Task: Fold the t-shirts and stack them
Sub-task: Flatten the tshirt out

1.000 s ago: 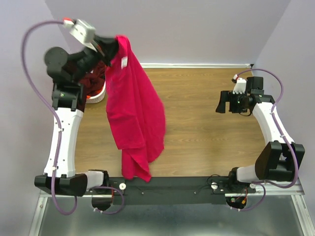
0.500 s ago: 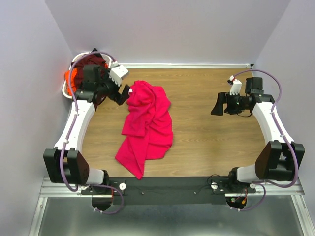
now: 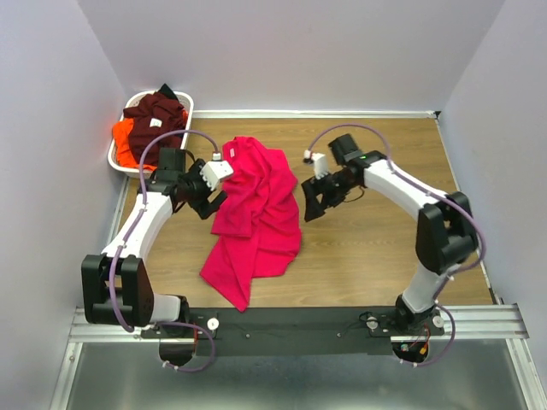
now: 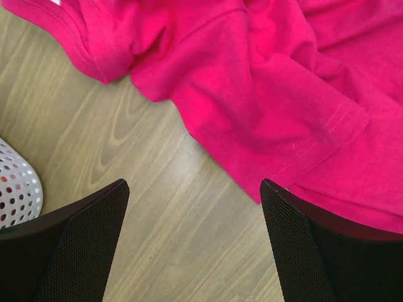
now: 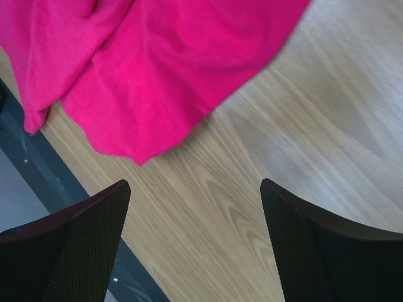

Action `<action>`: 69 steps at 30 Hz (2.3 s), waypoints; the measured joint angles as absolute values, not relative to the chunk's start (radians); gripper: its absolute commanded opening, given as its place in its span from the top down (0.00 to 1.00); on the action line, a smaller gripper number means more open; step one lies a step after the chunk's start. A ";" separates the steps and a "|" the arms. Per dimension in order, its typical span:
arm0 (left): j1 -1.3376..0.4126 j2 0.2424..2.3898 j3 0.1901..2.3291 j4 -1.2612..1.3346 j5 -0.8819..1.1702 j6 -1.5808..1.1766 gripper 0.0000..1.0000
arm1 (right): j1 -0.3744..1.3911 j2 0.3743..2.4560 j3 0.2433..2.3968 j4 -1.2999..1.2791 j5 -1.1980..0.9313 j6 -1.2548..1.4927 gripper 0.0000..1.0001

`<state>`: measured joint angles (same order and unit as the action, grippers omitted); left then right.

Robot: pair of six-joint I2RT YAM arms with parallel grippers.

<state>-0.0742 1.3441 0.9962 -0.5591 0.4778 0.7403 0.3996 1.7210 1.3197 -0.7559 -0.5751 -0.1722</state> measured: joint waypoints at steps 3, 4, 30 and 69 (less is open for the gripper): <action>-0.078 1.344 0.958 -0.543 0.469 0.758 0.09 | 0.483 1.819 1.365 -0.749 -0.544 -0.151 0.13; -0.081 1.344 0.942 -0.535 0.467 0.767 0.09 | 0.497 1.841 1.376 -0.749 -0.538 -0.145 0.14; -0.233 1.336 0.738 -0.370 0.366 1.234 0.19 | 0.598 2.065 1.505 -0.704 -0.205 -0.078 1.00; -0.807 1.835 1.202 -0.230 0.359 0.715 0.37 | -0.021 1.692 1.256 -0.932 -0.331 -0.300 0.34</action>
